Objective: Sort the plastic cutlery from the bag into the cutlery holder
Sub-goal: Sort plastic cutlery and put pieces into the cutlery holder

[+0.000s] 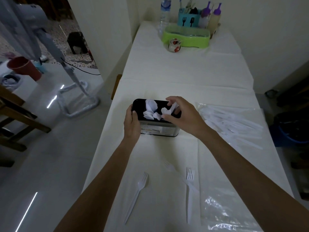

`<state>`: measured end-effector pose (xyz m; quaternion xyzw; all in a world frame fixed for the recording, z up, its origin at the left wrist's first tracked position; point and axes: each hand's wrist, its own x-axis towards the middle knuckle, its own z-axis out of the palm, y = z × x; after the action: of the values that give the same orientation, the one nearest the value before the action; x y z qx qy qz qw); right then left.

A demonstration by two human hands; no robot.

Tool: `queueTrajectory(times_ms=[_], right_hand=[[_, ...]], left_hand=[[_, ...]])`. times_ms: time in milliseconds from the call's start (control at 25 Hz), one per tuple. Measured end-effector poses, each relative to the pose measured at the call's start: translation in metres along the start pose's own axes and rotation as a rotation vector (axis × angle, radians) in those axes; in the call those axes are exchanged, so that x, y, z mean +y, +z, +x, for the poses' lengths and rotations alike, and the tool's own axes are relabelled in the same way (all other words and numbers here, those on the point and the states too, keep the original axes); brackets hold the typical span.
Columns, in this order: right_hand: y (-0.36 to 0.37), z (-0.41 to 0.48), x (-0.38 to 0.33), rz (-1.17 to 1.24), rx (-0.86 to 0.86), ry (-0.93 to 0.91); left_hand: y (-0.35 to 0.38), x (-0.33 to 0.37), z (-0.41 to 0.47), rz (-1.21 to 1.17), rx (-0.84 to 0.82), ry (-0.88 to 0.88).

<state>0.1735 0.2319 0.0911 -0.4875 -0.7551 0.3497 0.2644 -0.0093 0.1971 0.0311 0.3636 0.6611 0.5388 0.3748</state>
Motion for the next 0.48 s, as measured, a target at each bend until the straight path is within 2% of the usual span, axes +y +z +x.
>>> queueTrajectory(times_ms=[160, 480], right_hand=[[0.001, -0.019, 0.005, -0.029, -0.163, -0.021], [0.018, 0.019, -0.004, -0.21, -0.093, -0.11]], left_hand=[[0.001, 0.002, -0.003, -0.013, 0.015, -0.005], [0.0, 0.002, -0.002, 0.006, 0.002, -0.022]])
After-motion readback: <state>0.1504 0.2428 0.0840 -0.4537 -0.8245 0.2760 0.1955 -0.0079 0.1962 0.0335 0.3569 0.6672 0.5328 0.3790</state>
